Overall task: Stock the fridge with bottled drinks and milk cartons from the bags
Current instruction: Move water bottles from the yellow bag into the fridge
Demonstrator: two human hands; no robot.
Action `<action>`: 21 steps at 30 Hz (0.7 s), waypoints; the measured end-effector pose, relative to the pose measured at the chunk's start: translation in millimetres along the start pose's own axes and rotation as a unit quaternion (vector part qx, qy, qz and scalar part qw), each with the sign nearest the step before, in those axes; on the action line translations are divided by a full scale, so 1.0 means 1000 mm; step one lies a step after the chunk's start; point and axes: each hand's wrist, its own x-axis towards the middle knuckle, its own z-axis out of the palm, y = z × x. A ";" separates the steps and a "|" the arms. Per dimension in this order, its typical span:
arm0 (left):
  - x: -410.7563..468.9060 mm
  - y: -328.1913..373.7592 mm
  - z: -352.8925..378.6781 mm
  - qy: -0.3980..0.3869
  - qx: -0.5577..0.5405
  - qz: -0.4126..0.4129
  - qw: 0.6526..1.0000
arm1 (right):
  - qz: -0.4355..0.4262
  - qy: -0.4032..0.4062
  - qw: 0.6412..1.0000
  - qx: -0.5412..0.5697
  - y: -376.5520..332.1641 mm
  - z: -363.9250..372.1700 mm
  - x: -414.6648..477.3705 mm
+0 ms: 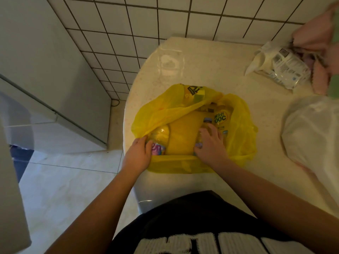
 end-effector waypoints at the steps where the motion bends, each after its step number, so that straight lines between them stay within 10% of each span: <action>1: 0.000 -0.001 -0.003 0.008 0.041 -0.009 0.999 | 0.009 0.002 1.000 0.004 0.000 -0.001 -0.001; 6: -0.017 0.018 -0.010 0.096 0.235 -0.015 0.967 | 0.041 -0.014 0.999 0.027 -0.004 -0.004 0.000; 12: -0.030 0.037 0.011 0.054 0.074 0.225 0.970 | 0.120 -0.111 0.976 0.146 -0.009 0.001 0.001; 21: -0.018 0.030 0.013 -0.039 0.047 -0.075 0.995 | 0.189 -0.132 0.930 0.285 -0.011 0.002 0.005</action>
